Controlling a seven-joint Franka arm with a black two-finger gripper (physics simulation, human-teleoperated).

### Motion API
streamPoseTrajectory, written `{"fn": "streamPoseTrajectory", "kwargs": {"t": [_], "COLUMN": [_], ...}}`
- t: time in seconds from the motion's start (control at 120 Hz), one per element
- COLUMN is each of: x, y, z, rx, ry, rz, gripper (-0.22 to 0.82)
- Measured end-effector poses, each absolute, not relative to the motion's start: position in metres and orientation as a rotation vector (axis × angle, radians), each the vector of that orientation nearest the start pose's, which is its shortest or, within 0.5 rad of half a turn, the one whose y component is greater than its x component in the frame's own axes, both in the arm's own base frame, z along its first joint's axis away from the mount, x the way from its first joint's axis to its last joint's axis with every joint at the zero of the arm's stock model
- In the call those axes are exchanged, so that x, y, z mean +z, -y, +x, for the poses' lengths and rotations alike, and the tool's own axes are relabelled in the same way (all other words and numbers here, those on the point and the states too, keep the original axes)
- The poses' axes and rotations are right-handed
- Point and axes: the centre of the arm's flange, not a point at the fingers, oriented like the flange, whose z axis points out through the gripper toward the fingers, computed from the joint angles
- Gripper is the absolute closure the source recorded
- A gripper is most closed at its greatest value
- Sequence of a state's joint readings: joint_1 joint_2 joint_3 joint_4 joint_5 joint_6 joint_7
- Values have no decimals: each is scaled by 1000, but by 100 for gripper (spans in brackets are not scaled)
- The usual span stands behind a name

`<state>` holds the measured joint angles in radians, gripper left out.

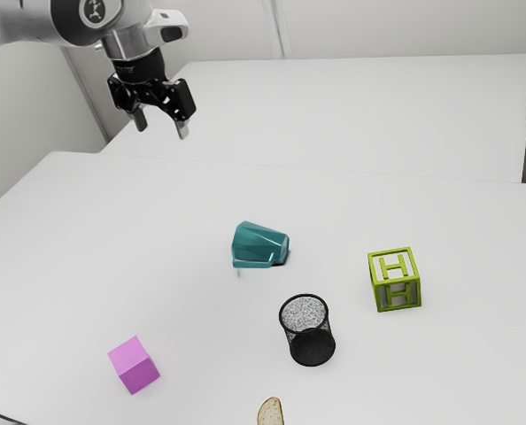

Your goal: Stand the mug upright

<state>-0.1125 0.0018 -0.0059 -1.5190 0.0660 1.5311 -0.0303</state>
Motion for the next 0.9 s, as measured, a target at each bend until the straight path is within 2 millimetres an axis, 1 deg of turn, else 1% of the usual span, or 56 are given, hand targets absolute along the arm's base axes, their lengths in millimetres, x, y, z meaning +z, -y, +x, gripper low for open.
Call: {"fn": "streamPoseTrajectory", "kwargs": {"t": [0.15, 0.3, 0.35, 0.475, 0.575, 0.642, 0.708, 0.833, 0.9], "x": [639, 624, 616, 596, 581, 566, 550, 531, 512], "y": [63, 65, 62, 46, 46, 48, 44, 40, 38], "z": [553, 566, 572, 588, 598, 601, 603, 608, 609], "rx": [-15, 6, 11, 15, 19, 30, 42, 34, 45], "ry": [-146, -155, -148, -105, -101, -107, -94, -86, -77], "rz": [-3073, -3099, -3130, -3202, -3253, -3284, -3319, -3368, -3403], "gripper": [2, 2, 2, 2, 2, 2, 2, 2, 2]}}
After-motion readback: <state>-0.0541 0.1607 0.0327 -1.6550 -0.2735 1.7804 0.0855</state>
